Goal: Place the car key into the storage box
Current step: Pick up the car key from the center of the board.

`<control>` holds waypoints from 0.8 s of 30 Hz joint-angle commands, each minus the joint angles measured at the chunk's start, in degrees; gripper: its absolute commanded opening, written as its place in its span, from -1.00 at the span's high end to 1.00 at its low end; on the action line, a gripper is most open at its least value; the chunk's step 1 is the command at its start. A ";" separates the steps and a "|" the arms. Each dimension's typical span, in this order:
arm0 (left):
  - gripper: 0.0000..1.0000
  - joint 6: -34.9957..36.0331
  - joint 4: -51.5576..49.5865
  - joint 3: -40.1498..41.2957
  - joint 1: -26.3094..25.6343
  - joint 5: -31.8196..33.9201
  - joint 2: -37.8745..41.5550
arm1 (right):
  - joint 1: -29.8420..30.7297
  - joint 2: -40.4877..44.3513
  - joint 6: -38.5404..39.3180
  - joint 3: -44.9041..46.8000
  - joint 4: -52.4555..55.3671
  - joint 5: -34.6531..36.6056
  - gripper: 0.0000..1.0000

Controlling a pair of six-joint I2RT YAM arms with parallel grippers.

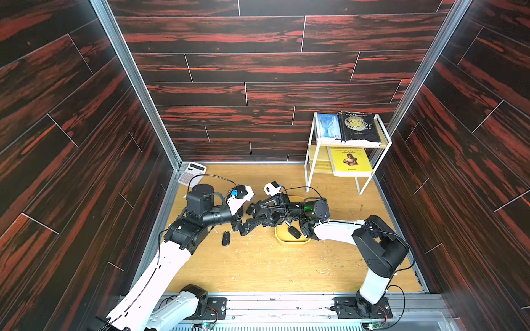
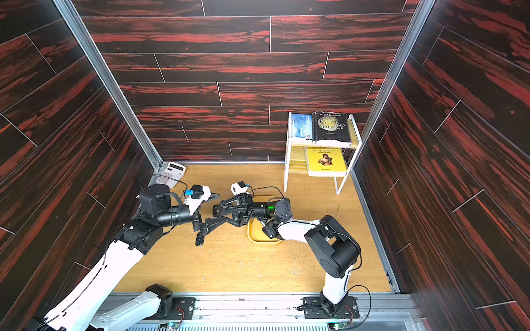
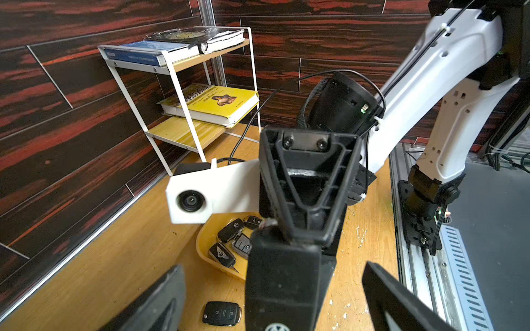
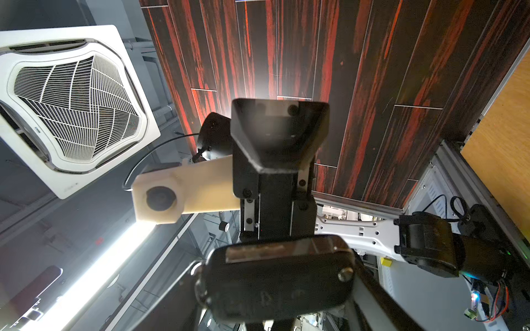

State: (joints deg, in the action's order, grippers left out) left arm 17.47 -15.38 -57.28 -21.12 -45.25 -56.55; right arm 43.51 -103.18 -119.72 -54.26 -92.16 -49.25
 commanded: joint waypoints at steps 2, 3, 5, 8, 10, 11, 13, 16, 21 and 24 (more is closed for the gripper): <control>-1.00 -0.69 -0.27 -1.28 -0.06 0.46 1.08 | 0.22 -1.22 -4.64 -1.63 -15.07 0.49 -0.13; -1.00 -1.57 -0.19 -1.77 -0.06 1.15 1.37 | 0.13 -1.44 -4.58 -1.63 -15.08 0.48 -0.13; -1.00 -4.83 -1.64 -3.88 -0.06 2.10 2.20 | -0.08 -1.85 -4.48 -1.69 -15.07 0.32 -0.12; -1.00 -16.58 -0.36 -6.26 -0.06 4.91 7.03 | -0.86 -2.61 -4.29 -2.05 -15.07 -0.38 -0.11; -1.00 -34.69 4.19 -5.22 0.07 23.84 11.84 | -1.52 -2.84 -3.86 -2.23 -15.07 -0.94 -0.11; -1.00 -39.08 2.20 -5.88 0.32 30.83 13.23 | -1.95 -2.92 -3.60 -2.17 -15.00 -1.36 -0.11; -1.00 -39.71 -10.37 -12.28 1.26 38.07 11.14 | -2.97 -2.87 -2.87 -1.51 -14.98 -1.61 -0.12; -1.00 -42.94 -37.21 -28.35 6.98 42.12 -3.33 | -4.70 -2.93 -1.55 -0.67 -14.98 -3.27 -0.11; -0.95 -50.25 -45.89 -31.00 16.36 23.01 -22.65 | -8.25 -1.95 4.59 3.11 -11.70 -6.30 -0.08; -0.95 -50.87 -42.79 -28.44 16.89 23.97 -28.79 | -10.63 1.31 16.69 6.56 1.09 -9.24 -0.06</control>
State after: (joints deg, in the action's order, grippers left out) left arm -29.21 -49.17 -88.82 -4.91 -18.79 -80.79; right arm 34.48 -105.41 -114.06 -49.84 -91.92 -54.70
